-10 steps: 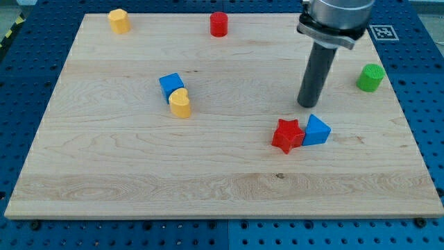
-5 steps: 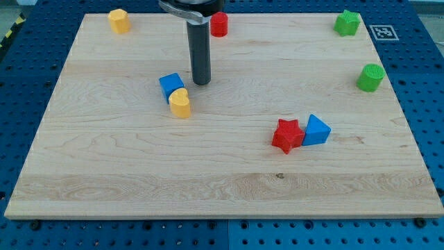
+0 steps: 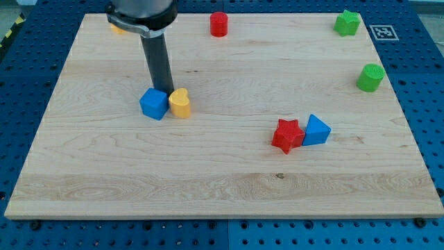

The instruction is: Place the blue cube at the bottom left of the board

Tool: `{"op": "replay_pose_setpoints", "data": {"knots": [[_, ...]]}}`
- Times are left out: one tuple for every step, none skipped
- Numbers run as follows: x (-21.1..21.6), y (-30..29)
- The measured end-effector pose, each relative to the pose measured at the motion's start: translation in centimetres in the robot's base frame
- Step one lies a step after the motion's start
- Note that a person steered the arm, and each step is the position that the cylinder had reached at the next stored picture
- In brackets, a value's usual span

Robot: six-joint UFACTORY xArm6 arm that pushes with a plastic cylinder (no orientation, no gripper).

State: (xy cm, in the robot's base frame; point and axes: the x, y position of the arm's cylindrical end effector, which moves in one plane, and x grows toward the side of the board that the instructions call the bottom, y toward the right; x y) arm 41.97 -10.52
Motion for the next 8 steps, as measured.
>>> {"op": "replay_pose_setpoints", "data": {"knots": [[1.9, -0.7], [4.1, -1.0], [6.5, -1.1], [8.8, -1.3], [10.7, -2.1], [12.2, -3.4], [12.5, -5.0], [11.4, -5.1]]}}
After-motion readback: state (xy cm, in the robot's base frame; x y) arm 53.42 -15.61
